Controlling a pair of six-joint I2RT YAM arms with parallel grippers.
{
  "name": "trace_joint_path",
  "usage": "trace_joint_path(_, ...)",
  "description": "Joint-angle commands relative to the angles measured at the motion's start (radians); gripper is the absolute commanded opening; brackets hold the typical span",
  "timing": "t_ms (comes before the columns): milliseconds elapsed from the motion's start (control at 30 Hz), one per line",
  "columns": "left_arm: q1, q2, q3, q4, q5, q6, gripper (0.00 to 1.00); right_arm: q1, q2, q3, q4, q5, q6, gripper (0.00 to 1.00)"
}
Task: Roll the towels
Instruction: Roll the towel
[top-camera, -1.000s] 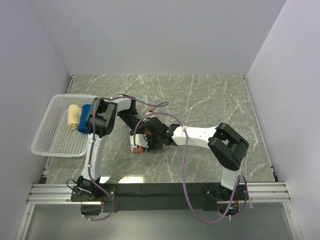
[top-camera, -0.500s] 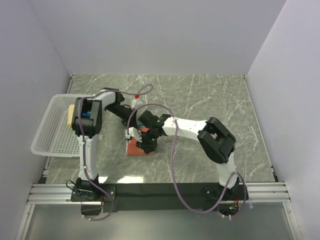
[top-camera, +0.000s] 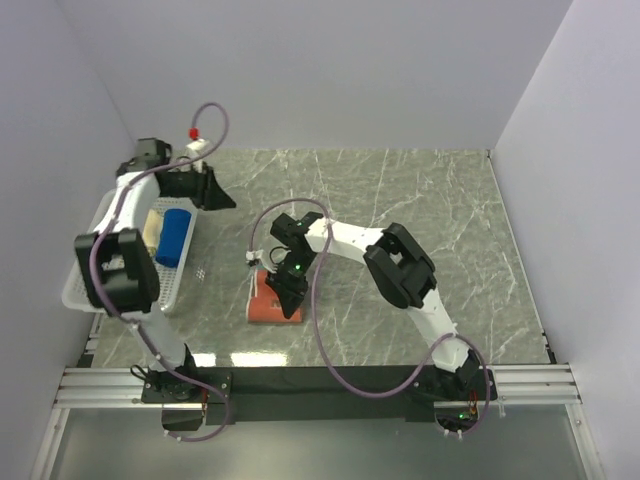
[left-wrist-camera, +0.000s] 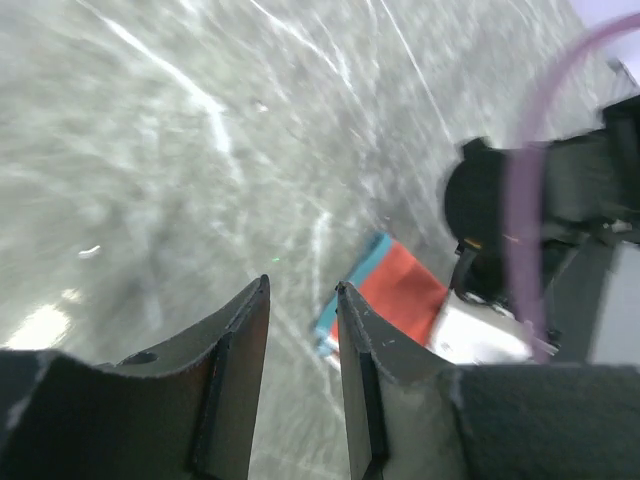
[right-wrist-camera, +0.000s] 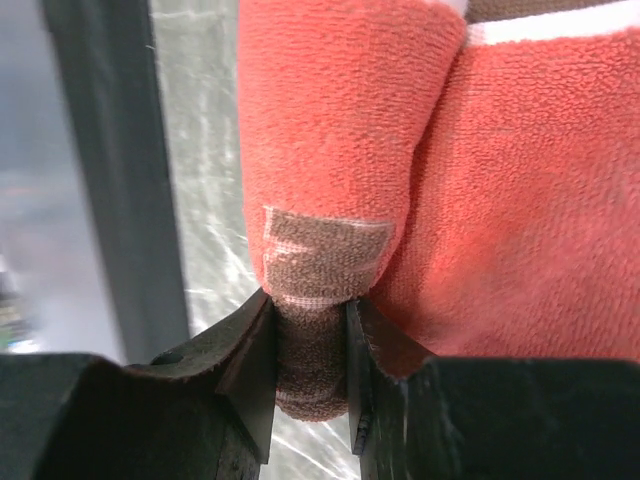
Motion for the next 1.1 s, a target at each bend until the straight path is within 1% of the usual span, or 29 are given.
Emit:
trace_joint_path(0, 0.057, -0.162, -0.094, 0.105, 0.018, -0.043, 0.39, -0.011, 0.165, 0.050, -0.176, 0.027, 0.006, 0.00)
trace_joint_path(33, 0.063, -0.197, -0.123, 0.101, 0.003, 0.008, 0.39, -0.017, 0.185, 0.072, -0.213, 0.012, 0.006, 0.00)
trace_joint_path(67, 0.065, -0.269, -0.190, 0.096, -0.017, 0.038, 0.40, -0.023, 0.226, 0.092, -0.230, -0.001, 0.010, 0.00)
trace_joint_path(100, 0.063, -0.307, -0.232, 0.081, -0.029, 0.072, 0.40, -0.032, 0.245, 0.125, -0.242, -0.022, 0.013, 0.00)
trace_joint_path(133, 0.057, -0.344, -0.276, 0.072, -0.040, 0.134, 0.42, -0.038, 0.280, 0.143, -0.262, -0.030, 0.016, 0.00)
trace_joint_path(167, 0.037, -0.416, -0.362, 0.066, -0.057, 0.162, 0.43, -0.042, 0.295, 0.158, -0.276, -0.040, 0.016, 0.00)
trace_joint_path(200, 0.022, -0.452, -0.403, 0.053, -0.101, 0.200, 0.44, -0.052, 0.309, 0.187, -0.299, -0.062, 0.016, 0.00)
trace_joint_path(233, 0.005, -0.487, -0.446, 0.024, -0.130, 0.281, 0.45, -0.055, 0.326, 0.201, -0.316, -0.068, 0.013, 0.00)
trace_joint_path(267, -0.033, -0.562, -0.533, 0.018, -0.156, 0.315, 0.46, -0.060, 0.355, 0.218, -0.333, -0.079, 0.006, 0.00)
trace_joint_path(300, -0.053, -0.602, -0.577, 0.012, -0.187, 0.348, 0.48, -0.068, 0.371, 0.247, -0.348, -0.097, 0.003, 0.00)
trace_joint_path(333, -0.075, -0.642, -0.623, 0.012, -0.239, 0.401, 0.52, -0.072, 0.397, 0.259, -0.374, -0.111, -0.005, 0.00)
trace_joint_path(367, -0.114, -0.724, -0.702, 0.012, -0.270, 0.424, 0.54, -0.078, 0.409, 0.271, -0.387, -0.119, -0.008, 0.00)
trace_joint_path(433, -0.197, -0.806, -0.778, 0.016, -0.342, 0.460, 0.59, -0.094, 0.441, 0.298, -0.407, -0.143, -0.011, 0.00)
trace_joint_path(467, -0.272, -0.878, -0.842, 0.050, -0.367, 0.455, 0.61, -0.097, 0.450, 0.308, -0.417, -0.146, -0.013, 0.00)
trace_joint_path(500, -0.315, -0.912, -0.871, 0.078, -0.396, 0.440, 0.62, -0.101, 0.461, 0.325, -0.428, -0.153, -0.011, 0.00)
trace_joint_path(533, -0.405, -0.964, -0.925, 0.116, -0.473, 0.407, 0.64, -0.104, 0.476, 0.334, -0.434, -0.159, -0.013, 0.00)
trace_joint_path(600, -0.499, -0.998, -0.971, 0.209, -0.563, 0.386, 0.66, -0.108, 0.492, 0.357, -0.445, -0.160, -0.008, 0.00)
trace_joint_path(633, -0.586, -1.006, -1.008, 0.240, -0.647, 0.365, 0.66, -0.112, 0.504, 0.364, -0.449, -0.168, -0.005, 0.00)
trace_joint_path(733, -0.685, -1.004, -1.060, 0.323, -0.718, 0.369, 0.66, -0.117, 0.529, 0.385, -0.480, -0.179, -0.016, 0.00)
trace_joint_path(800, -0.722, -0.992, -1.077, 0.386, -0.747, 0.376, 0.67, -0.118, 0.535, 0.385, -0.486, -0.177, -0.019, 0.00)
trace_joint_path(833, -0.757, -0.968, -1.086, 0.407, -0.756, 0.379, 0.67, -0.118, 0.535, 0.384, -0.486, -0.179, -0.019, 0.00)
trace_joint_path(933, -0.815, -0.897, -1.093, 0.502, -0.807, 0.371, 0.67, -0.118, 0.532, 0.373, -0.479, -0.176, -0.017, 0.00)
trace_joint_path(967, -0.828, -0.879, -1.096, 0.525, -0.847, 0.369, 0.68, -0.120, 0.529, 0.370, -0.476, -0.173, -0.017, 0.00)
trace_joint_path(1000, -0.842, -0.860, -1.097, 0.577, -0.867, 0.371, 0.69, -0.120, 0.529, 0.370, -0.474, -0.173, -0.014, 0.00)
trace_joint_path(1067, -0.877, -0.819, -1.106, 0.615, -0.899, 0.383, 0.70, -0.120, 0.526, 0.371, -0.471, -0.171, -0.010, 0.00)
